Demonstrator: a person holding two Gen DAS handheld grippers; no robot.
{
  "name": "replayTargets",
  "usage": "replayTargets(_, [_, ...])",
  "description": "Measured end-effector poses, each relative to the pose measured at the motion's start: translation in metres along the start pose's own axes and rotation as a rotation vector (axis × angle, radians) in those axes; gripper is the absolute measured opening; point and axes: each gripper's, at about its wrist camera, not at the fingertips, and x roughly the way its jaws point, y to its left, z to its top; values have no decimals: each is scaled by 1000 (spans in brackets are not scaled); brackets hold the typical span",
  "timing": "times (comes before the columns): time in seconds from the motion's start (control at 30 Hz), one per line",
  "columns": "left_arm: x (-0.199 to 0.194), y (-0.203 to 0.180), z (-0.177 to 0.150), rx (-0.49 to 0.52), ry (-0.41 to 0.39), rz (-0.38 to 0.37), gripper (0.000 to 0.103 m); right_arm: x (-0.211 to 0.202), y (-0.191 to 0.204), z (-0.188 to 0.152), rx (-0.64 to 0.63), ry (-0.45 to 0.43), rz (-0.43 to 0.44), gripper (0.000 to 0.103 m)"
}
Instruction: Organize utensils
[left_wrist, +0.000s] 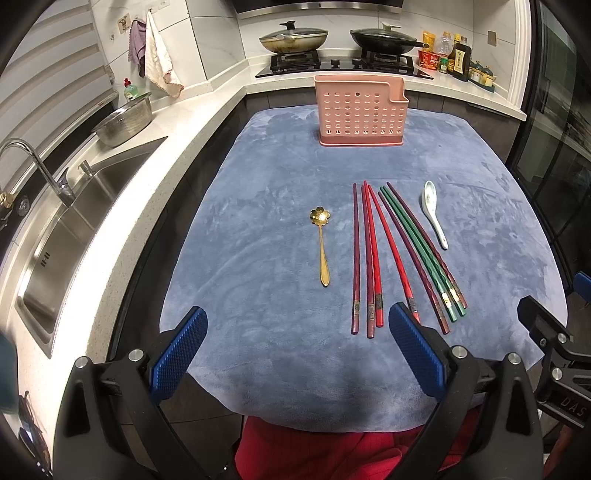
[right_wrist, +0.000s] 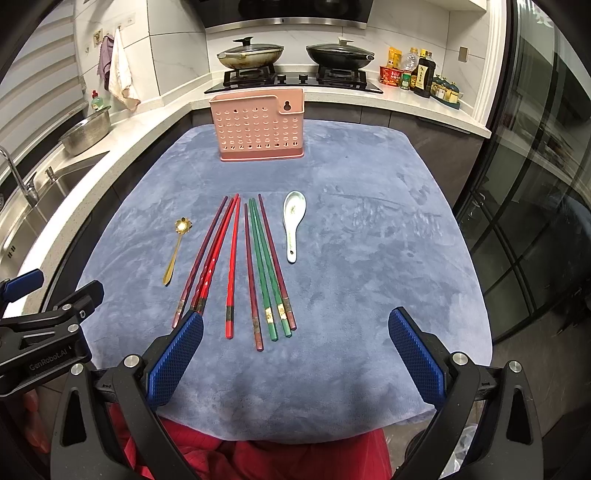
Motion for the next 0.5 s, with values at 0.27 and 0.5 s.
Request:
replayTargets(0.27, [0, 0, 0, -1, 1, 0, 94, 0, 0, 0, -1, -2, 0, 96])
replayTargets(0.5, [0, 0, 0, -1, 1, 0, 94, 0, 1, 0, -3, -3, 0, 96])
